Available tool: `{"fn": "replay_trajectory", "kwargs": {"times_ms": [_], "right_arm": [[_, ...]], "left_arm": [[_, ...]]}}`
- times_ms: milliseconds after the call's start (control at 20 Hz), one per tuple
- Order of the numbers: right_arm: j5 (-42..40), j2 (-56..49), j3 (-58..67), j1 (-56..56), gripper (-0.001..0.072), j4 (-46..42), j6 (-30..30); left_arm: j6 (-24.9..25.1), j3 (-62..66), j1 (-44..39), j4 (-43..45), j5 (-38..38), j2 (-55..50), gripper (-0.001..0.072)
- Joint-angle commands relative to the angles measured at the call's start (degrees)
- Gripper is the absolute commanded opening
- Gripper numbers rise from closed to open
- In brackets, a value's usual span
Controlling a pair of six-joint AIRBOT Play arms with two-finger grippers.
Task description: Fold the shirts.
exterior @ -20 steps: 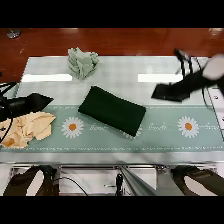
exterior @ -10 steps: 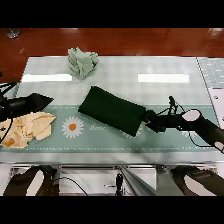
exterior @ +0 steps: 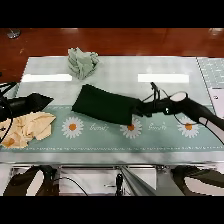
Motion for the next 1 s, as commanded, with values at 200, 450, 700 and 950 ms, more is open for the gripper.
{"fn": "replay_trajectory", "kwargs": {"times_ms": [200,450,700,950], "right_arm": [[15.4,0.0,40.1,0.9,0.0021,-26.0,15.8],[26.4,0.1,56.5,-4.6,0.0021,-34.9,22.8],[37.7,2.0,59.9,-21.2,0.0021,-35.1,25.7],[52.7,5.3,59.8,-38.6,0.0021,-40.4,26.2]], "left_arm": [[0.0,0.0,0.0,0.0,-0.2,0.0,0.0020],[0.0,0.0,0.0,0.0,-0.2,0.0,0.0020],[0.0,0.0,0.0,0.0,0.0,0.0,0.0020],[0.0,0.0,0.0,0.0,0.0,0.0,0.0020]]}}
